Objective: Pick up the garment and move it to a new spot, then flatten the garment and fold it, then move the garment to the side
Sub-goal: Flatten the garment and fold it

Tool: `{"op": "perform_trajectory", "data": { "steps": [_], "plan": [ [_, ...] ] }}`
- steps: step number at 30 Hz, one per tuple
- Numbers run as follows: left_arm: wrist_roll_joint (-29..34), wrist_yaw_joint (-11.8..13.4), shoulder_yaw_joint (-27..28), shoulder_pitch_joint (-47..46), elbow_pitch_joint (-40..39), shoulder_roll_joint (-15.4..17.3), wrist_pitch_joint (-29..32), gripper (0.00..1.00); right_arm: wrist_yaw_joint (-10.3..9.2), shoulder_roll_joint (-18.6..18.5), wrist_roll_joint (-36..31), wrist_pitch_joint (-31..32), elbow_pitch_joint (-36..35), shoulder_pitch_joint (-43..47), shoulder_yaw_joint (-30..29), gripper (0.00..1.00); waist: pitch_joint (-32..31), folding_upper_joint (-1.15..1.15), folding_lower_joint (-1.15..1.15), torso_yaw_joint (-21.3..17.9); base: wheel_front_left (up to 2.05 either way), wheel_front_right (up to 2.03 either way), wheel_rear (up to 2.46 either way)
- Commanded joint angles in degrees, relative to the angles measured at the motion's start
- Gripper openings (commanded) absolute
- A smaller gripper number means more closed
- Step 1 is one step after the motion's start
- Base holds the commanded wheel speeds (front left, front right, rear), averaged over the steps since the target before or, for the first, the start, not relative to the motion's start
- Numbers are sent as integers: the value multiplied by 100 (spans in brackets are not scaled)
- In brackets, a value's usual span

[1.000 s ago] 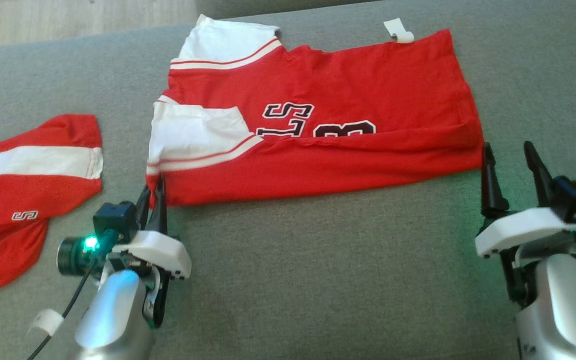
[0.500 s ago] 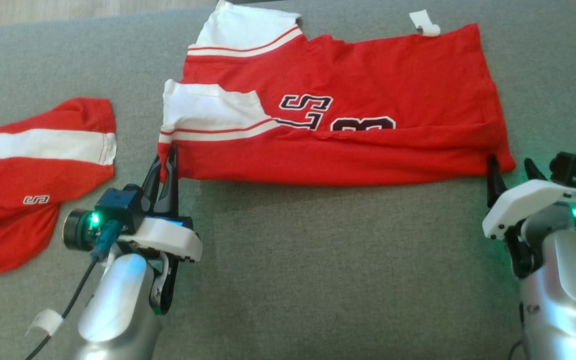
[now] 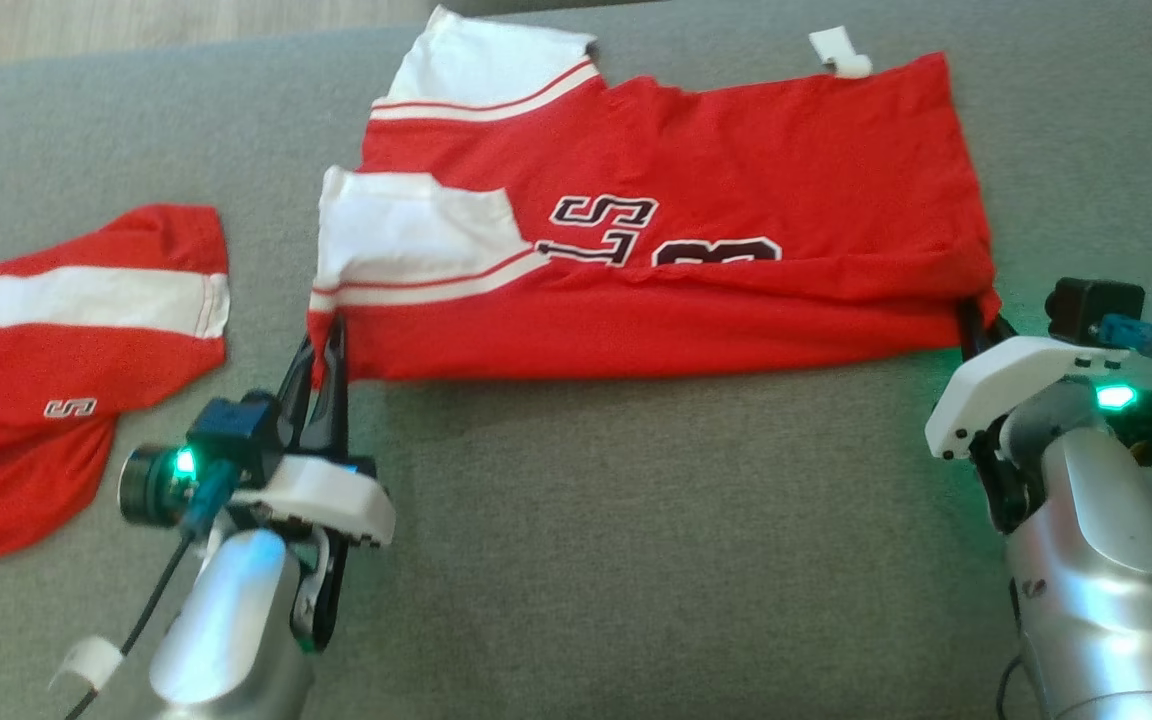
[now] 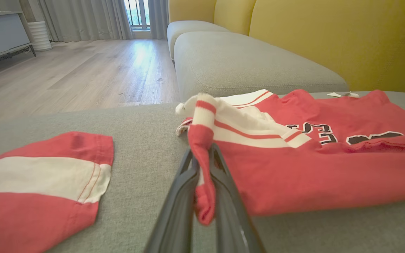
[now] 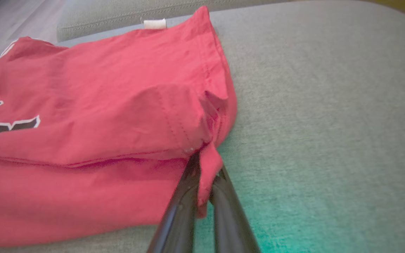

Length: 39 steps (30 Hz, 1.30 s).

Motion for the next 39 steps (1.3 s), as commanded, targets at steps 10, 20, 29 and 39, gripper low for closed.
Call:
{"op": "perform_trajectory", "data": {
  "steps": [10,20,29,39],
  "plan": [
    [-109,119,195,203,-80,213,-65,0,39,4,-235,297,-981,363,23,0,-457,0,0,-193,0,0,0],
    [-161,50,-12,739,-179,266,184,0,39,4,258,784,-1927,1576,-106,0,-883,0,0,-238,0,0,0],
    [-253,21,-197,1419,-622,360,608,0,39,4,799,1123,-2532,2459,-24,0,-1098,0,0,-291,0,0,0],
    [-234,109,-334,1623,-889,431,895,100,39,4,878,1127,-2787,2672,-6,100,-1091,0,0,-339,0,0,0]
  ]
}}
